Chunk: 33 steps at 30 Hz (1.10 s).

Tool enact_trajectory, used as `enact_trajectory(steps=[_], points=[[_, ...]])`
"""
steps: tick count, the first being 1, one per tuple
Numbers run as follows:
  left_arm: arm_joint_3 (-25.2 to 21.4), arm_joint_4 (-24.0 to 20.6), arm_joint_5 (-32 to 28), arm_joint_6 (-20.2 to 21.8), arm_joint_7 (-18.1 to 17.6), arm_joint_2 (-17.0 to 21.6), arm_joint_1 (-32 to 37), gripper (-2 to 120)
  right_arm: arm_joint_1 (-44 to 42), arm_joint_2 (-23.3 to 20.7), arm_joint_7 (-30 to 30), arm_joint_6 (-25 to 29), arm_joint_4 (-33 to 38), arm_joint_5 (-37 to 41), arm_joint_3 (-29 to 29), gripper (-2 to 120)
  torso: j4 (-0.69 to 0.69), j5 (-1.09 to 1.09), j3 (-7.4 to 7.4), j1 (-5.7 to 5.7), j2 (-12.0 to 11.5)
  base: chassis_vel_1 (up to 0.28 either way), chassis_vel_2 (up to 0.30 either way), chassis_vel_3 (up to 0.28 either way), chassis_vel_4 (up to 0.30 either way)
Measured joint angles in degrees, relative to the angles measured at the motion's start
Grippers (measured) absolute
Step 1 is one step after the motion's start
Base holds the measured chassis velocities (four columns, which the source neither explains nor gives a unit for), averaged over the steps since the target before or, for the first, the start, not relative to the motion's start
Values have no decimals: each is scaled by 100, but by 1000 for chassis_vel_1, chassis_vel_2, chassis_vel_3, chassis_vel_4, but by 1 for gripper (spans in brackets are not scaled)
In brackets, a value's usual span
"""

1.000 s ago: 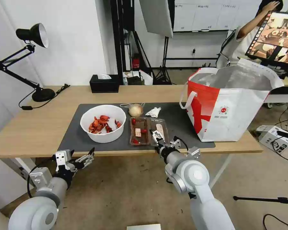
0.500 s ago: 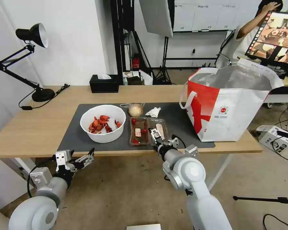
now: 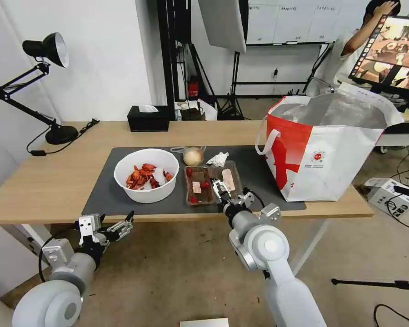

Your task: Pick up the trash from the table and place it into the takeout bag.

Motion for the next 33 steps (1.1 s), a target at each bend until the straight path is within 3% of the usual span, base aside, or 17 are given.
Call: enact_trajectory(steps=[25, 31, 33], points=[[-94, -133, 16, -14, 7, 10, 103, 100, 369, -76, -466, -24, -17, -665, -106, 100, -1, -1, 0, 0, 0, 0, 0, 0, 0], [-129, -168, 17, -15, 8, -1, 135, 100, 578, 78, -435, -339, -233, -427, -312, 100, 0, -1, -1, 0, 0, 0, 0, 0, 0], [-178, -190, 18, -15, 9, 1, 162, 100, 657, 213, -31, -543, -328, 125, -377, 100, 0, -1, 0, 0, 0, 0, 0, 0, 0]])
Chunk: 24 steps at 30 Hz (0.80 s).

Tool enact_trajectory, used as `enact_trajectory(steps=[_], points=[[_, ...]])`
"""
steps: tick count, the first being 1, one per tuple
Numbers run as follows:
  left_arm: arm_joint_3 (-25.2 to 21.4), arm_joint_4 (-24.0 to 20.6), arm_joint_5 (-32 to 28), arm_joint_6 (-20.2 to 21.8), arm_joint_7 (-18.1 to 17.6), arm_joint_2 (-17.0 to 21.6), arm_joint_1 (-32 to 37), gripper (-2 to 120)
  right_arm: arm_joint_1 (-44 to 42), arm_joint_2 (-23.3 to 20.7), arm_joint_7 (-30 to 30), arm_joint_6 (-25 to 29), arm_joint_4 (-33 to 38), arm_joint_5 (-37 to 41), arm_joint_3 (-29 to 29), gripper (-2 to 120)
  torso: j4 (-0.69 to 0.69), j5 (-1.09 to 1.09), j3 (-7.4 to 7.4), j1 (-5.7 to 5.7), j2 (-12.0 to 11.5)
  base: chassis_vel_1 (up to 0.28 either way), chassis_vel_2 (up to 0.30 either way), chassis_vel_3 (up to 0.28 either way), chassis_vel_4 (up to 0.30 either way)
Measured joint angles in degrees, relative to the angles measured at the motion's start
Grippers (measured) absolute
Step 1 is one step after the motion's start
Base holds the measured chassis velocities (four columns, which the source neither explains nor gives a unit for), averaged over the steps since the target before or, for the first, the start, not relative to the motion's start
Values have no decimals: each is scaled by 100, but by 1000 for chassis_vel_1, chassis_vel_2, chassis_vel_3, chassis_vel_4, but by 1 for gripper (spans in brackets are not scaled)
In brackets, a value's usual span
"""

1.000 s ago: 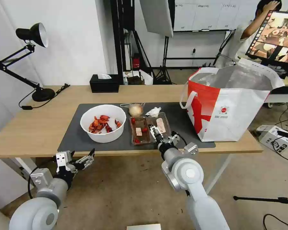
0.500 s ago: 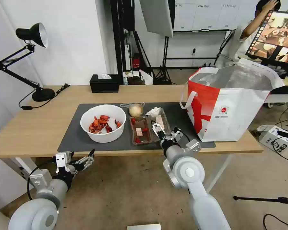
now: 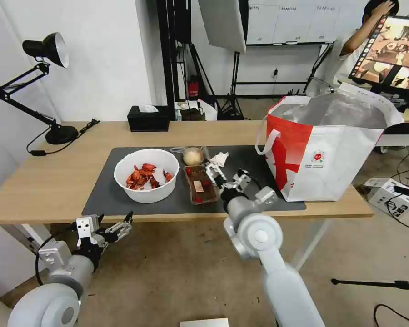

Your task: Pick up the trash from the table and place it into the takeout bag.

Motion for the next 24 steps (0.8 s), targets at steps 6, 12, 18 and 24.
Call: enact_trajectory(steps=[6, 12, 18, 24], points=[[-62, -33, -8, 0, 6, 17, 36, 100, 28, 129, 216, -43, -110, 181, -49, 100, 0, 0, 0, 0, 0, 0, 0, 0, 0], [-93, -42, -23, 0, 10, 30, 38, 100, 27, 109, 187, -39, -94, 206, -55, 100, 0, 0, 0, 0, 0, 0, 0, 0, 0], [-112, -55, -35, 0, 10, 38, 34, 100, 29, 36, 103, -20, 9, 227, -47, 100, 0, 0, 0, 0, 0, 0, 0, 0, 0], [-112, -61, -38, -74, 12, 38, 27, 100, 33, -203, -478, 74, 154, -86, 26, 100, 0, 1, 0, 0, 0, 0, 0, 0, 0]])
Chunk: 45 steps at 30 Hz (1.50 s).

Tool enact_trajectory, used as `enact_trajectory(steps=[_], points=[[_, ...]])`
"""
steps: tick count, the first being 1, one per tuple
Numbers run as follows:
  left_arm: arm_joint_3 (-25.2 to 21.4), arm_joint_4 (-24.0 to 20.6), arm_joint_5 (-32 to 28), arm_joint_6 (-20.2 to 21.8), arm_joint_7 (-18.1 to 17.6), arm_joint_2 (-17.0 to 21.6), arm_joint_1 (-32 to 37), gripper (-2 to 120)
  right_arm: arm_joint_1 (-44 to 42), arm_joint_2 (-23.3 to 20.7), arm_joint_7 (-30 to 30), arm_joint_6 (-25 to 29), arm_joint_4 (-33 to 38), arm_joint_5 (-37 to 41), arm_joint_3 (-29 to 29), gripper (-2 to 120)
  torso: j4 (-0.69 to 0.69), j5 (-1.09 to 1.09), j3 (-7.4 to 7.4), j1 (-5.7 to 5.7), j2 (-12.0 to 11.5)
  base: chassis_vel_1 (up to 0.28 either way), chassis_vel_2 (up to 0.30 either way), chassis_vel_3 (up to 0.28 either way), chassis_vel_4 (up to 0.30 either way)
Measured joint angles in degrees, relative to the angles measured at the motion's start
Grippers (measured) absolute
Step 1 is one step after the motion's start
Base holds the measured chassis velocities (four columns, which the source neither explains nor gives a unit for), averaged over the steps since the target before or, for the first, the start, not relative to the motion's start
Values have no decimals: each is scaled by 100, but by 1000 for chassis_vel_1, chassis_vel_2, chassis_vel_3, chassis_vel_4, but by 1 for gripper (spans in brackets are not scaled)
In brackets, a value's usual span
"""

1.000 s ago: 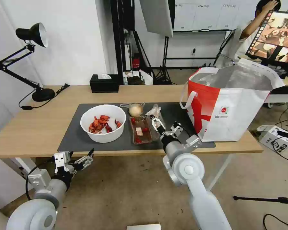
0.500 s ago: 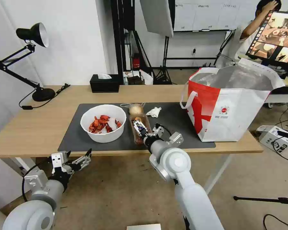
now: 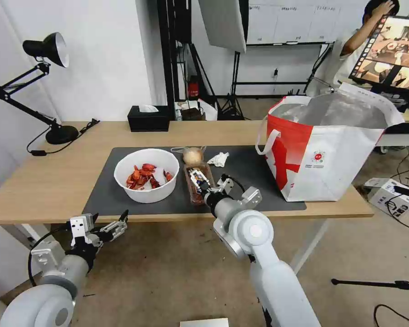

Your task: Pick up the trash from the table and place it into the takeout bag.

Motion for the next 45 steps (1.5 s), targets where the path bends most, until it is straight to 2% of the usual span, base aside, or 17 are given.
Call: enact_trajectory(steps=[2, 3, 6, 7, 10, 15, 16, 19, 22, 23, 26, 27, 30, 34, 39, 41, 45], points=[[12, 0, -14, -55, 10, 6, -7, 100, 69, -314, -388, 3, 0, -708, -14, 100, -1, 1, 0, 0, 0, 0, 0, 0, 0], [12, 0, -14, -55, 10, 6, -7, 100, 69, -314, -388, 3, 0, -708, -14, 100, -1, 1, 0, 0, 0, 0, 0, 0, 0], [47, 35, -28, -191, 68, 1, -33, 100, 366, -984, -1142, 8, -186, -2002, -178, 100, -1, 1, 0, 0, 0, 0, 0, 0, 0], [47, 35, -28, -191, 68, 1, -33, 100, 366, -984, -1142, 8, -186, -2002, -178, 100, -1, 1, 0, 0, 0, 0, 0, 0, 0], [55, 43, -32, -218, 95, -8, -61, 100, 869, -1585, -2065, 34, -536, -2850, -410, 100, -2, 2, 1, 0, -1, 0, 0, 0, 0], [56, 48, -34, -232, 121, -10, -65, 100, 1605, -1983, -2812, 38, -984, -2997, -826, 98, -2, 0, 0, 0, 0, 0, 0, 0, 0], [52, 48, -52, -265, 138, -11, -65, 100, 2014, -2084, -3017, 44, -1284, -2982, -1087, 92, -1, 0, 0, 0, 0, 0, 0, 0, 0], [41, 39, -83, -288, 149, -10, -60, 100, 2562, -2133, -3279, 105, -1836, -2996, -1457, 86, 0, 1, 0, 0, 0, 0, 0, 0, 0], [-7, -24, -104, -297, 165, -17, -10, 100, 3337, -2104, -4163, 295, -2960, -3246, -1990, 68, 0, 0, 1, 1, 0, 0, 0, 0, 0], [-7, -24, -104, -297, 165, -17, -10, 100, 3337, -2104, -4163, 295, -2960, -3246, -1990, 68, 0, 0, 1, 1, 0, 0, 0, 0, 0], [-70, -54, -105, -298, 186, -15, 32, 100, 3737, -2079, -5129, 307, -3715, -3538, -2259, 53, 1, -1, 1, 0, 0, 0, 0, 0, 0], [-70, -54, -105, -298, 186, -15, 32, 100, 3737, -2079, -5129, 307, -3715, -3538, -2259, 53, 1, -1, 1, 0, 0, 0, 0, 0, 0], [-126, -82, -108, -305, 200, -7, 66, 100, 3885, -2063, -5760, 242, -4124, -3790, -2424, 38, -1, 0, 1, 1, 0, 0, 0, 0, 0], [-142, -101, -98, -312, 203, -28, 98, 100, 3905, -1992, -6158, 198, -4394, -4054, -2435, 24, 0, 0, 0, 0, 0, 0, 0, 0, 0], [-217, -170, -91, -302, 192, -78, 144, 100, 3885, -1963, -6298, 182, -4509, -4186, -2430, 10, 0, 0, 0, 0, 0, 0, 0, 0, 0], [-264, -213, -95, -298, 191, -75, 234, 100, 3857, -1959, -6321, 149, -4541, -4202, -2427, 0, -1, 0, 0, 0, 0, 0, 0, 0, 0], [-244, -250, -63, -298, 194, -122, 301, 100, 3822, -1954, -6298, 72, -4581, -4207, -2408, 0, 0, 0, 0, 0, 0, 0, 0, 0, 0]])
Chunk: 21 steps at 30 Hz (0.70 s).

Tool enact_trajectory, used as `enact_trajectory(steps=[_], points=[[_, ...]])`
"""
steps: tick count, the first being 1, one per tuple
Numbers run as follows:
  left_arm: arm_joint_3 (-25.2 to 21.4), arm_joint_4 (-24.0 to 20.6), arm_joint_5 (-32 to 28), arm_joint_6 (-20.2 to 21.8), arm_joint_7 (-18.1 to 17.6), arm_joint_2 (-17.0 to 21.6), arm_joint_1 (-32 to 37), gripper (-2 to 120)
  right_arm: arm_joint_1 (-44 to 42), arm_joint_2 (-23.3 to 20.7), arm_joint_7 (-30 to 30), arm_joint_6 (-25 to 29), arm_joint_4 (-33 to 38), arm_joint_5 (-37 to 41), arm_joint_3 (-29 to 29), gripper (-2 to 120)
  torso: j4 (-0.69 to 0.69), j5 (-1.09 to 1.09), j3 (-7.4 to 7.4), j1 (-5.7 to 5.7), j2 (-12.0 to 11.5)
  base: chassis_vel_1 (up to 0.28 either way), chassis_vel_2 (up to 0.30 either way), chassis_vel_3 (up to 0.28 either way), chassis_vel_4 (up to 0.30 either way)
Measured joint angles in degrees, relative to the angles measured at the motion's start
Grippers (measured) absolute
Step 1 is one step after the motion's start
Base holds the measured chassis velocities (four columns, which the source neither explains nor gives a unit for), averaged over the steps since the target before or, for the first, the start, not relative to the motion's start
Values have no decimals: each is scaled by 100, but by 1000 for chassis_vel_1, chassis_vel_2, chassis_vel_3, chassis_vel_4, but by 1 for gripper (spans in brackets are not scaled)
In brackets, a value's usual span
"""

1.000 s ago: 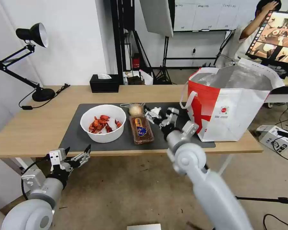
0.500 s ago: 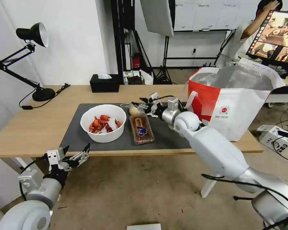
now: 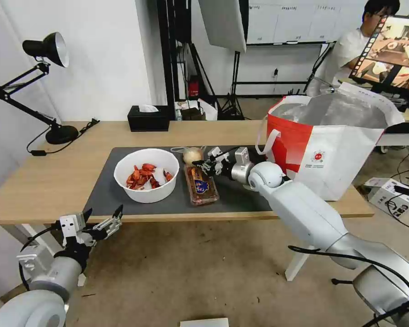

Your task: Pick up the trash from the table and place it into the takeout bag.

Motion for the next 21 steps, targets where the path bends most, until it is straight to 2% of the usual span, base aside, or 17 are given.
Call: enact_trajectory(steps=[12, 19, 21], points=[[121, 32, -74, 8, 62, 20, -74, 100, -87, -21, 17, -205, 34, 204, 51, 0, -1, 0, 0, 0, 0, 0, 0, 0, 0], [398, 154, -760, 6, 306, 412, -384, 100, -100, -58, 56, -252, 128, 197, 34, 0, -1, -1, 0, 0, 0, 0, 0, 0, 0], [538, 155, -1374, 45, 353, 676, -534, 100, -101, -77, 60, -263, 138, 180, 34, 0, 0, 0, 0, 0, 0, 0, 0, 0, 0]])
